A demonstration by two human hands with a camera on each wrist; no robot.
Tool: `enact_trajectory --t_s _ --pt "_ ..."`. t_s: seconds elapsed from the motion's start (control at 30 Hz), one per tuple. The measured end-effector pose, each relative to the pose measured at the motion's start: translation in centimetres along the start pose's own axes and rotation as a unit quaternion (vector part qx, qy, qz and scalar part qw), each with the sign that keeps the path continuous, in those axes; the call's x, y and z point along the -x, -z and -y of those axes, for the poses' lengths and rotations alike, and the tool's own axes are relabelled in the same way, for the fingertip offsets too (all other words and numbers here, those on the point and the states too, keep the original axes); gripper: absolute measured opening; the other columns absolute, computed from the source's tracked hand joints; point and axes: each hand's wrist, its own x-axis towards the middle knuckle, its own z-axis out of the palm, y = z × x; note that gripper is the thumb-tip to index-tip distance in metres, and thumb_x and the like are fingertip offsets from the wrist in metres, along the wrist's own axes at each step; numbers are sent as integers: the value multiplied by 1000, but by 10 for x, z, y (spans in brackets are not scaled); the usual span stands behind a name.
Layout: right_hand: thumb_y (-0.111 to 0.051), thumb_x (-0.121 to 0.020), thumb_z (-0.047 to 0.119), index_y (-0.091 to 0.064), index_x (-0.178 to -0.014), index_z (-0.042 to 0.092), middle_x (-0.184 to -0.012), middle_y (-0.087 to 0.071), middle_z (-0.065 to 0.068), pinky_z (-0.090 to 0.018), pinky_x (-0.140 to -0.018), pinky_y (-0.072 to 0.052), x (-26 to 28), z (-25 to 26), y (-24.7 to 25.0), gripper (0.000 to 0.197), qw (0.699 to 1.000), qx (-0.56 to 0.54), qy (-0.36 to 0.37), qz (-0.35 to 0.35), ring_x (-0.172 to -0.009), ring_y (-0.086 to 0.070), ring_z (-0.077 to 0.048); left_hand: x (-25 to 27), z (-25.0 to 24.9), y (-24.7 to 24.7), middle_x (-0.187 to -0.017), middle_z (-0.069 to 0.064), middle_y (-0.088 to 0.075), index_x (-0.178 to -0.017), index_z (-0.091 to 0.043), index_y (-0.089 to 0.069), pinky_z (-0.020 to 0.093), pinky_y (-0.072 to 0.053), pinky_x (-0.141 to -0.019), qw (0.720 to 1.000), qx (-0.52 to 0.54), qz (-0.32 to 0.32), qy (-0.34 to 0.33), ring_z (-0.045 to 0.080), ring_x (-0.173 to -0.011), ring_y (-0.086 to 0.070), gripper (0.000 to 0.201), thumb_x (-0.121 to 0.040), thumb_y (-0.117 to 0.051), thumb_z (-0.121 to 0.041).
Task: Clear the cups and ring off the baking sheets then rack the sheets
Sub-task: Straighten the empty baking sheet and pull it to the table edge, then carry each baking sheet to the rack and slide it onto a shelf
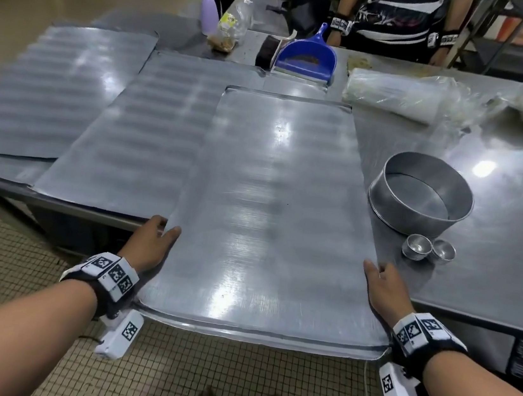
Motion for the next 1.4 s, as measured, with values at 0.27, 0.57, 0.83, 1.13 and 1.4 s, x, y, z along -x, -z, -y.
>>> enact_trajectory --t_s 0.27,0.57,0.83,1.13,1.4 --pt "-55 -100 33 -56 -125 6 -115 -61 -9 -32 -92 -39 1 -21 18 36 998 -48 38 9 -107 -55 -24 36 7 -31 -107 5 -71 -117 -14 -56 34 -49 -89 993 109 -11 35 21 -97 -68 24 -98 -62 -27" --pt "-65 -94 38 -59 -114 9 -108 -68 -5 -31 -83 -42 -4 -29 42 36 995 -68 65 17 -99 -63 -23 59 10 -50 -110 -1 -72 -117 -26 -57 46 -57 -89 987 156 -18 7 20 -101 -71 35 -91 -67 -47" --pt "-65 -94 41 -60 -115 12 -110 -71 -5 -38 -93 -50 -14 -40 50 37 993 -77 83 20 -102 -66 -22 64 8 -67 -107 5 -67 -109 -17 -58 37 -48 -101 966 254 -52 16 17 -107 -65 59 -79 -70 -66" --pt "-63 -95 41 -64 -101 10 -92 -70 -2 -30 -74 -43 -6 -34 54 32 993 -56 99 -6 -83 -65 -18 72 -3 -69 -104 3 -71 -118 -12 -61 34 -56 -79 978 183 -96 -21 19 -93 -70 28 -97 -63 -31" --pt "-67 -92 41 -66 -98 14 -86 -69 6 -31 -75 -44 3 -34 57 28 990 -68 119 -16 -85 -67 -18 85 6 -63 -102 7 -74 -111 -15 -64 47 -58 -87 977 169 -124 -40 25 -94 -72 22 -94 -69 -29"
